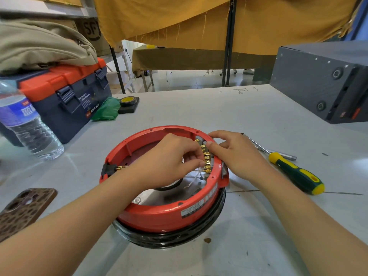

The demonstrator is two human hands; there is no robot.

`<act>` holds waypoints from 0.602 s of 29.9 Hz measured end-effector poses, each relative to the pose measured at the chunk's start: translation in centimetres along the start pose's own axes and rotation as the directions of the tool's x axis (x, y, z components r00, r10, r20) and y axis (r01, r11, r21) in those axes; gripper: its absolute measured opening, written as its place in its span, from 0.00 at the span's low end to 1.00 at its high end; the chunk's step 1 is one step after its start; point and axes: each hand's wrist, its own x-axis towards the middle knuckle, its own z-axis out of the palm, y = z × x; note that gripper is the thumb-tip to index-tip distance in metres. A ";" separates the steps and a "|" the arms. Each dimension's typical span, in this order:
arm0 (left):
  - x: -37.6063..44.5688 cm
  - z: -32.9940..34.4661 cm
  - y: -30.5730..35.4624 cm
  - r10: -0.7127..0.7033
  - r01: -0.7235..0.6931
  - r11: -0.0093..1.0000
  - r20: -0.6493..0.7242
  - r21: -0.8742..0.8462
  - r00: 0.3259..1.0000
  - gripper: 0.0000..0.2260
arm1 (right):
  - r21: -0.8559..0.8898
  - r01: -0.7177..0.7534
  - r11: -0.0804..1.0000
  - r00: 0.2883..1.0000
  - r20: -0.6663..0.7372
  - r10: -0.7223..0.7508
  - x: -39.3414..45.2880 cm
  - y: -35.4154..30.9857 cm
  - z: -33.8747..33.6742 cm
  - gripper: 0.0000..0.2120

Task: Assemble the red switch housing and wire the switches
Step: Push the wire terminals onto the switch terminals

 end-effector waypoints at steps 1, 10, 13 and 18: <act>0.0 0.0 0.0 -0.002 0.002 1.000 0.000 0.001 1.000 0.02 | -0.004 0.001 1.000 1.000 -0.002 -0.001 0.0 0.0 0.0 0.10; -0.1 -0.2 0.0 0.006 -0.006 1.000 -0.004 0.019 1.000 0.02 | -0.012 -0.003 1.000 1.000 0.000 0.003 0.0 0.0 0.0 0.10; 0.0 -0.2 0.0 0.013 -0.013 1.000 0.001 0.026 1.000 0.02 | -0.011 -0.001 1.000 1.000 -0.004 0.001 0.0 0.0 0.0 0.10; 0.0 -0.2 0.0 0.025 -0.025 0.999 0.000 0.033 1.000 0.02 | -0.014 0.003 1.000 1.000 -0.007 -0.003 0.1 0.1 0.0 0.10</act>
